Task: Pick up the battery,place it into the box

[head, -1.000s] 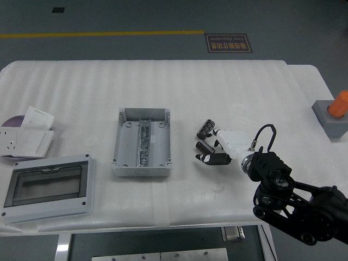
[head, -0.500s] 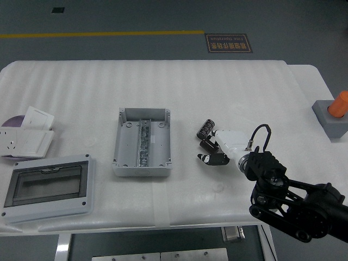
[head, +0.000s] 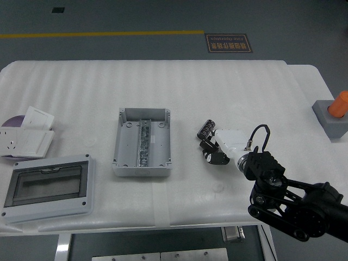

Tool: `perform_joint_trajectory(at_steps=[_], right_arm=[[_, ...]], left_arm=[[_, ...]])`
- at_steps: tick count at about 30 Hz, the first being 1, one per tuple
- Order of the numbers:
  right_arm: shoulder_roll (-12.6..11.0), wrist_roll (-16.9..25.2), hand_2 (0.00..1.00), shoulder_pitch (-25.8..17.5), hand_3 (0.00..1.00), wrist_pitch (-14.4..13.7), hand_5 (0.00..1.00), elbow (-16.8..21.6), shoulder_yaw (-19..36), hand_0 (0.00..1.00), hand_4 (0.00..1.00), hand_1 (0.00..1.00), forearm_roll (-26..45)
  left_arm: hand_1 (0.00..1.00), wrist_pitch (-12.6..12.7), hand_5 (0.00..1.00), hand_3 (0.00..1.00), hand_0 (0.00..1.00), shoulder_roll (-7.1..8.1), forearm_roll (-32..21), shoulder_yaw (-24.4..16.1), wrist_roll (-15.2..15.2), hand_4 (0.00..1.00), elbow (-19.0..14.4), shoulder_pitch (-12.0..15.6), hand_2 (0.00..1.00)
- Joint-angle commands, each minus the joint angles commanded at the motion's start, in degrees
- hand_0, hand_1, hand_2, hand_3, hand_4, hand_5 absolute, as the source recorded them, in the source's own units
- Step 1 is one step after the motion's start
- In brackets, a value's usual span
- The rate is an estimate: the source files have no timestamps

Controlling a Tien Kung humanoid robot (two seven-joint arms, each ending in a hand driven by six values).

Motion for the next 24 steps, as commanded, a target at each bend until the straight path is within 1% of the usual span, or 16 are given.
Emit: perform_joint_trajectory(at_steps=[3,4,15,16,21,22,24], right_arm=[[0.0,0.2,0.429,-0.1,0.683,-0.4,0.38,-0.1,0.0,0.304,0.528,0.414,0.0],[0.0,0.3,0.434,-0.1,0.688,-0.6,0.32,-0.1,0.0,0.289,0.435,0.406,-0.1],[-0.4,0.9,0.427,-0.5,0.687,-1.6,0.324,-0.3,-0.1,0.282,0.45,0.404,-0.4],[-0.4,0.9,0.421,-0.5,0.682,-1.7,0.355,-0.3,-0.1,0.276,0.489,0.396,-0.5],[-0.6,1.0,0.421,-0.6,0.682,-2.2,0.355,-0.1,0.0,0.276,0.489,0.396,-0.8],[-0.6,1.1,0.421,-0.6,0.684,-2.3,0.32,-0.1,0.0,0.273,0.462,0.397,-0.8],[-0.6,1.2,0.421,-0.7,0.684,-2.3,0.32,-0.2,0.0,0.273,0.462,0.397,-0.6]], left_arm=[[0.692,0.1,0.396,0.554,0.666,0.02,0.2,-0.2,-0.1,0.679,0.0,0.0,0.628],[0.691,0.1,0.396,0.553,0.665,0.02,0.3,-0.3,-0.1,0.68,0.0,0.0,0.627],[0.689,0.2,0.396,0.552,0.661,-0.03,0.8,-1.0,-0.6,0.681,-0.1,0.0,0.625],[0.686,0.2,0.397,0.553,0.659,-0.04,0.9,-1.0,-0.6,0.682,-0.1,0.0,0.624],[0.686,0.2,0.397,0.553,0.659,-0.04,0.6,-0.7,-0.8,0.682,0.0,0.0,0.624],[0.688,0.2,0.397,0.554,0.657,-0.03,0.5,-0.7,-0.8,0.685,0.0,0.0,0.623],[0.688,0.1,0.397,0.554,0.657,-0.02,0.4,-0.5,-0.7,0.685,0.0,0.0,0.623]])
